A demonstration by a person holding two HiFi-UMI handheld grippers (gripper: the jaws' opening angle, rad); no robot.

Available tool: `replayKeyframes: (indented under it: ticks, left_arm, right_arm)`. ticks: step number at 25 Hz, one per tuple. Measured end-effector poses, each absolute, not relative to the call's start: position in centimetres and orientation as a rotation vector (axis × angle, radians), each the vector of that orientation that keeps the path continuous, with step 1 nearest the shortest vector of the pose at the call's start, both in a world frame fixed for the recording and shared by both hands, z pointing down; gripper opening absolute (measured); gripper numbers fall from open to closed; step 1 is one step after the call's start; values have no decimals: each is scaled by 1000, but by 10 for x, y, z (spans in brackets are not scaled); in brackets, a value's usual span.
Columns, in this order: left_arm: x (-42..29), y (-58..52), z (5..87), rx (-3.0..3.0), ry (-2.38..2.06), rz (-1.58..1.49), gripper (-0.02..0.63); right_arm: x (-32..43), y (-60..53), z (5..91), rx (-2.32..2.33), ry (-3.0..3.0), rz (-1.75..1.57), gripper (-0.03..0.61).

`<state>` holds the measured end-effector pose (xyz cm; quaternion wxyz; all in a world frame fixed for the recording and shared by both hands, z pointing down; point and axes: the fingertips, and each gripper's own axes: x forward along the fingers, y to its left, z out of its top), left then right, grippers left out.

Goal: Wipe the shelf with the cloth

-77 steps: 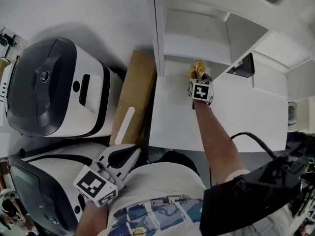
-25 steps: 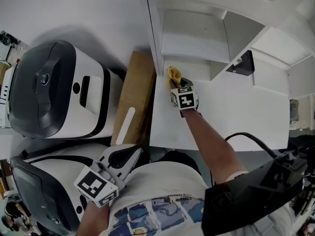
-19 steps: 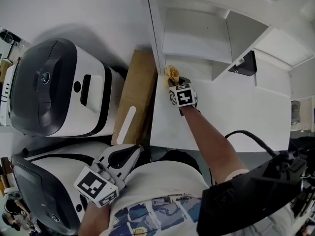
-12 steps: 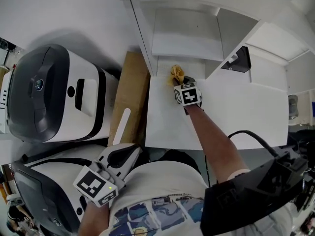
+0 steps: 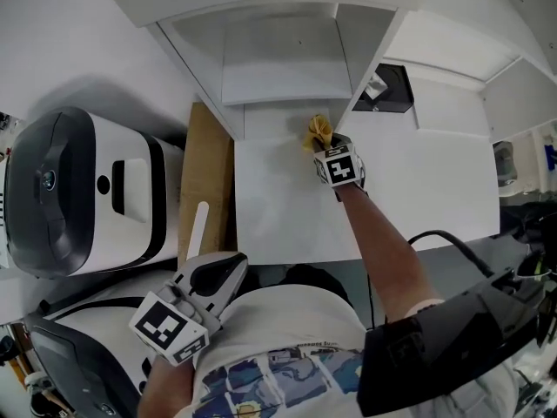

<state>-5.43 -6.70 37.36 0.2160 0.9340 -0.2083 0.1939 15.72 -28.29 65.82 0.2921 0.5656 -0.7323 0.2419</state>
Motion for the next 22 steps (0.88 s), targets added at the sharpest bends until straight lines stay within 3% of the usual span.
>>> replayKeyframes:
  ticks: [12,22]
  left_arm:
    - [-31,-59,373,2609,-547,527,12]
    - [-36,-33,358,2678,-506,484,12]
  right_arm:
    - [192,-258,652,1433,-1885,504,115]
    - [217,-198,634,1490,-1858,587,115]
